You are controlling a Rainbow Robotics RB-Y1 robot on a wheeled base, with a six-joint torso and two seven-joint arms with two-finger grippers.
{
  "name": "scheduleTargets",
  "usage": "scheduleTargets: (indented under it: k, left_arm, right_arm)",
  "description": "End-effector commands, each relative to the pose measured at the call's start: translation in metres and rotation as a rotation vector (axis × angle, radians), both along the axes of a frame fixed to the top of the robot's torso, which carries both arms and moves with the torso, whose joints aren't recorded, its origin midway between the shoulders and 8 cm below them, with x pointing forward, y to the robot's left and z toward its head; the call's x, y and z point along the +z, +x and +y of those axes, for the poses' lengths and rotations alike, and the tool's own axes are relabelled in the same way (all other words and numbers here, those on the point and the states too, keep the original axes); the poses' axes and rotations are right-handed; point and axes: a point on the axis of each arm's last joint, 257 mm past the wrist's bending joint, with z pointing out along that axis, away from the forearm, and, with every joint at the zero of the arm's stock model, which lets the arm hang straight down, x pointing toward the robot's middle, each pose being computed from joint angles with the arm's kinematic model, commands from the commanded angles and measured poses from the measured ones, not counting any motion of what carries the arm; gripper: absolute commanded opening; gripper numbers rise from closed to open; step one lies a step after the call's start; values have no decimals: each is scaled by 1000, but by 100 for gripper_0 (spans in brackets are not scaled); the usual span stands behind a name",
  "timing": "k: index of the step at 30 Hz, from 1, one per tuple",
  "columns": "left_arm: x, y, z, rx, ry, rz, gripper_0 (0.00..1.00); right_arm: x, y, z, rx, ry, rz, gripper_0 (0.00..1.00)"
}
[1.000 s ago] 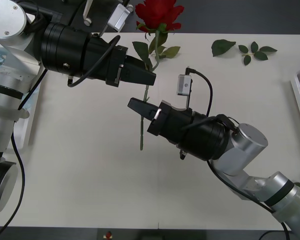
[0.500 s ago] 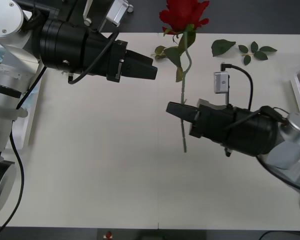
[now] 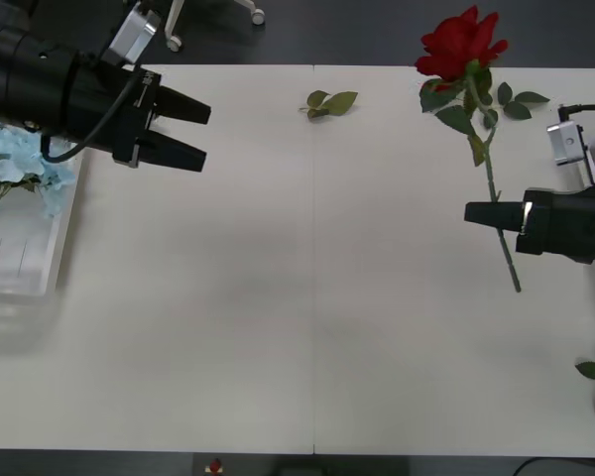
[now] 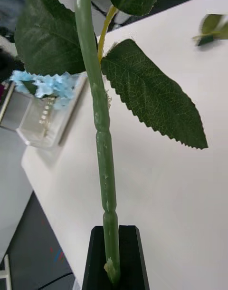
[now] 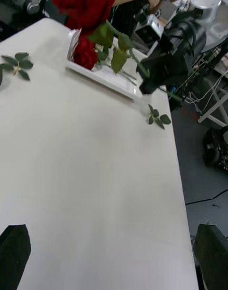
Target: Put the red flowers into the right box and the blue flowers into the left box
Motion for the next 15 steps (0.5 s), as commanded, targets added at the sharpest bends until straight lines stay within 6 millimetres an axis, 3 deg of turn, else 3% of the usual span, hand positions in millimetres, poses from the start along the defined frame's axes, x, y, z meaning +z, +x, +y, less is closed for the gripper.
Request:
scheduleTargets:
  k: [1,2,4,6,11,15]
  left_arm:
    - [6,2,39,-56,87,-165,100]
    - [5,3,45,-48,96,-161,100]
    - [5,5,63,-25,131,-156,100]
    - [6,6,72,-11,149,-156,100]
    - [9,6,96,19,202,-158,100]
    - [12,3,108,29,221,-153,100]
  right_arm:
    - [-3,17,-59,-114,-64,50,0]
    - [-6,17,-67,-126,-73,58,0]
    - [-19,17,-106,-188,-128,88,0]
    - [-25,15,-127,-222,-151,102,0]
    - [-48,-2,-200,-363,-197,148,0]
    - [-51,-13,-251,-456,-247,136,0]
